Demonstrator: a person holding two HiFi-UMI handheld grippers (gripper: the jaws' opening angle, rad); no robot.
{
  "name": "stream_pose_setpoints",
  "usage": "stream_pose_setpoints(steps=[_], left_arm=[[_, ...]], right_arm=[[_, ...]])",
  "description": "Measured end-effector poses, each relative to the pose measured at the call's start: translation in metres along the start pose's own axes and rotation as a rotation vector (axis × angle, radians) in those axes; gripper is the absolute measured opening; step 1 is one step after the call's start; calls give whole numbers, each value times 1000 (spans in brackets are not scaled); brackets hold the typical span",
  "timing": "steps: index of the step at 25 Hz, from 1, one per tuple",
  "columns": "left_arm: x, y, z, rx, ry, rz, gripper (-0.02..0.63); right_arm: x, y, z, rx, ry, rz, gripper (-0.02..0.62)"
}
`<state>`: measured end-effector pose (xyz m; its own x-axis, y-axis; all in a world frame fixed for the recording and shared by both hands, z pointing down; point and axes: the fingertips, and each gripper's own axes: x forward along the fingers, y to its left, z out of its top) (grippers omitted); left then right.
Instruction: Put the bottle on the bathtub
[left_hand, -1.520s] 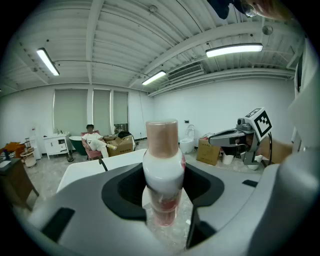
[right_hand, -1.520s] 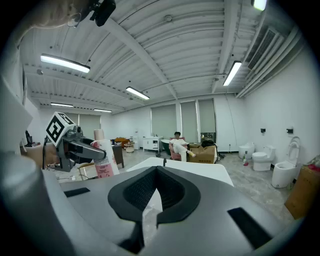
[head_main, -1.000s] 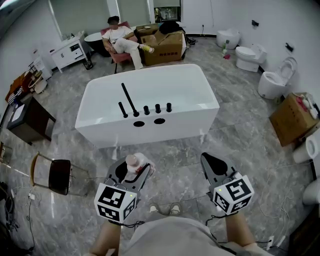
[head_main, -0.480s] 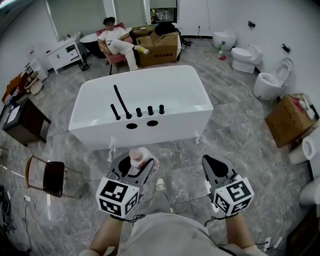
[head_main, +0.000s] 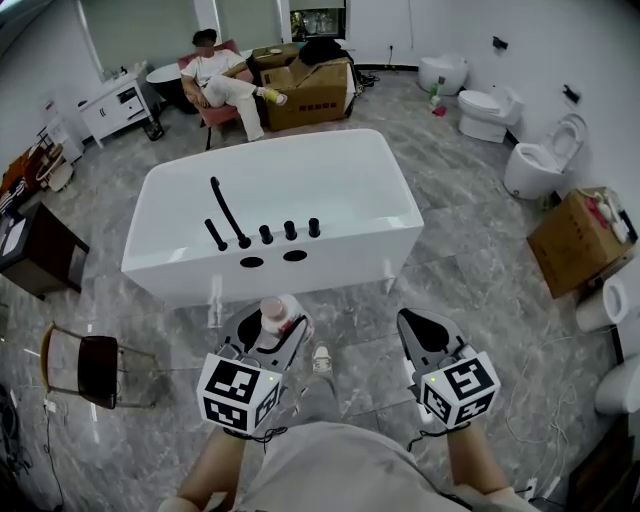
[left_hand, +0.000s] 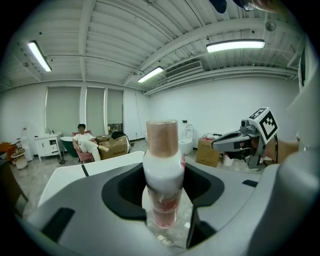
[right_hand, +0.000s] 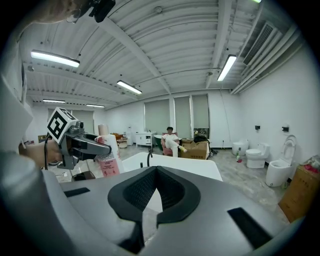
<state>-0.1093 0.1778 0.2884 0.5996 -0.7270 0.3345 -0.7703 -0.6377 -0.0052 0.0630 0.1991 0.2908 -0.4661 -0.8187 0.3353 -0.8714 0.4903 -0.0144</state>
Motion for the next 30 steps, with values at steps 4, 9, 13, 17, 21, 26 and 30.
stream_pose_setpoints(steps=[4,9,13,17,21,26,30], left_arm=[[42,27,8,-8,12,-5,227],[100,67,21,-9,33,-15,227],[153,98,30,-1,62,-41,227],[205,133,37,24,105,-66,227],[253,167,43,46,123,-77,227],[307,193,49,38,110,-96,227],[336,209,49,46,92,-108,227]], right_arm=[[43,-24,11,-5,16,7,29],[101,-60,27,12,34,5,29],[151,-92,41,35,46,3,29],[202,-128,62,50,27,-26,29],[251,-155,77,27,24,-20,29],[295,-188,82,64,18,-47,29],[320,-205,81,84,8,-74,29]])
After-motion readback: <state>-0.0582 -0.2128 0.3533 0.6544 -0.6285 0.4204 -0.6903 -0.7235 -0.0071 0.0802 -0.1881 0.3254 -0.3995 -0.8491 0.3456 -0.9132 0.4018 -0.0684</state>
